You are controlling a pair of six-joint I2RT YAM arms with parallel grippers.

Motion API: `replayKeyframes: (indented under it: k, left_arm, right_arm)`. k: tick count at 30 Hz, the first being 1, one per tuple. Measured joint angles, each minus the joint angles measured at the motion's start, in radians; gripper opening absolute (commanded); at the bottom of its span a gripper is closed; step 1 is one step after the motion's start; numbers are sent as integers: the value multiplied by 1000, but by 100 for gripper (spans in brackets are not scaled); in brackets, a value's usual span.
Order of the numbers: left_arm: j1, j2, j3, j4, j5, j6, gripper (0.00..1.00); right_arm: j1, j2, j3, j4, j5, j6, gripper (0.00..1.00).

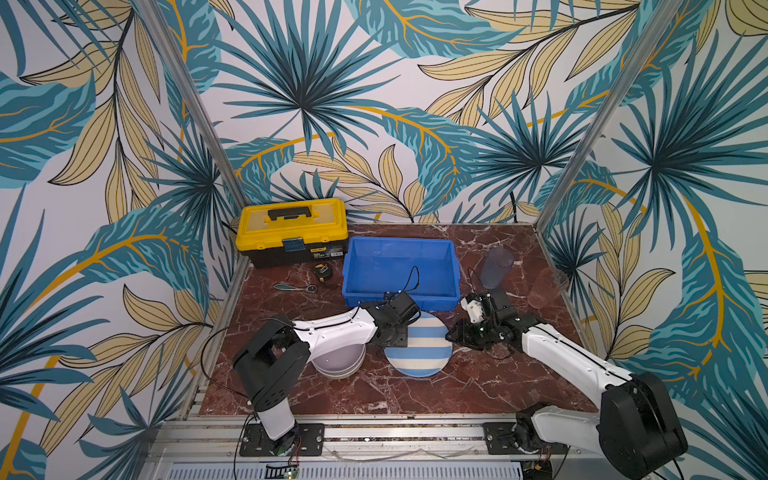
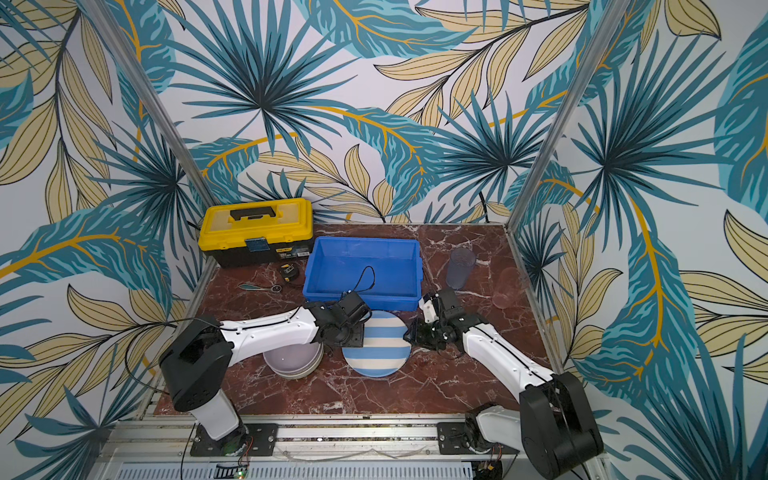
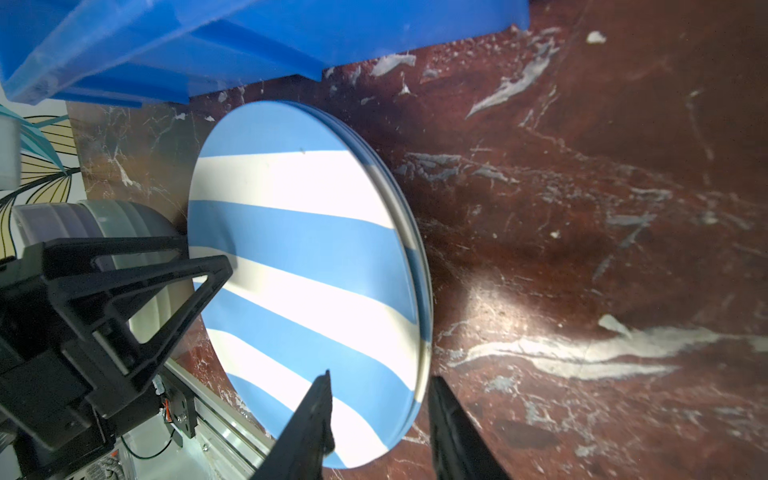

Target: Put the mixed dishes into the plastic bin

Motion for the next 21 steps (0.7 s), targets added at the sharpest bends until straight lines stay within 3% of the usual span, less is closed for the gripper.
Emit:
replayKeyframes:
  k: [21]
  left_arm:
    - [-2, 0, 0, -1, -1, 15, 62]
  right_arm:
    - [21, 65, -2, 29, -21, -2, 37]
